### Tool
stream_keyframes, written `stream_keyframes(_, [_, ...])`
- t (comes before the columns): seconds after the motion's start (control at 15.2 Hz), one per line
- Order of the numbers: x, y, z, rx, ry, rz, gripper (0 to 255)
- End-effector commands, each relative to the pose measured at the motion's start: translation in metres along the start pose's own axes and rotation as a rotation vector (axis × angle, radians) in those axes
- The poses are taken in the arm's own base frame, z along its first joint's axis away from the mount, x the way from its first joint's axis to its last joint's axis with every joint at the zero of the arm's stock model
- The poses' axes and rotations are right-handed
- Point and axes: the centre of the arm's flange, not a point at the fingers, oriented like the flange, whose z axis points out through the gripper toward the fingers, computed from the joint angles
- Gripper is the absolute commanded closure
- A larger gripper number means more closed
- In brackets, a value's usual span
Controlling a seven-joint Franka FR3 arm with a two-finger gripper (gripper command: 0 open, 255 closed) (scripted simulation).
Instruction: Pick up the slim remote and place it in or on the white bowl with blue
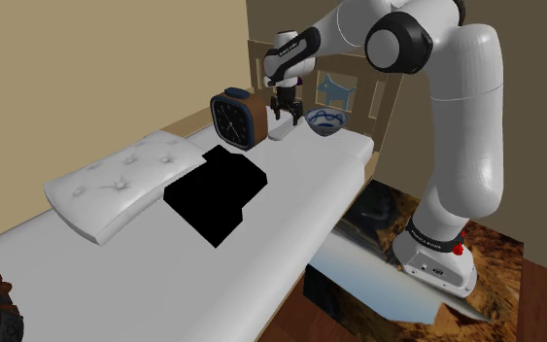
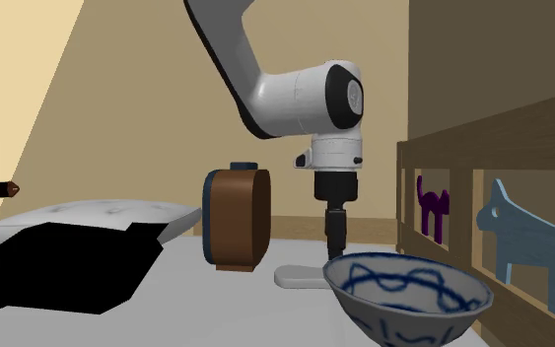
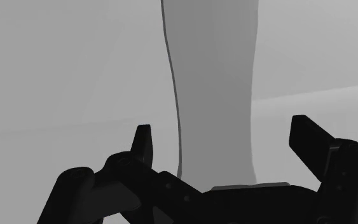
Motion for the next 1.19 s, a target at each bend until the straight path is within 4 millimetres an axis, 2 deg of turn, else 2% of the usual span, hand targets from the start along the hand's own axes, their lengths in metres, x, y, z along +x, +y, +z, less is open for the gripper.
stream_keyframes(0.0, [-0.001, 0.001, 0.011, 0.000, 0.000, -0.003, 0])
stream_keyframes(0.2, [-0.001, 0.001, 0.025, 0.000, 0.000, -0.003, 0])
stream_keyframes(0.73, [-0.001, 0.001, 0.025, 0.000, 0.000, -0.003, 0])
stream_keyframes(0.79, [-0.001, 0.001, 0.025, 0.000, 0.000, -0.003, 255])
stream_keyframes(1.12, [-0.001, 0.001, 0.025, 0.000, 0.000, -0.003, 255])
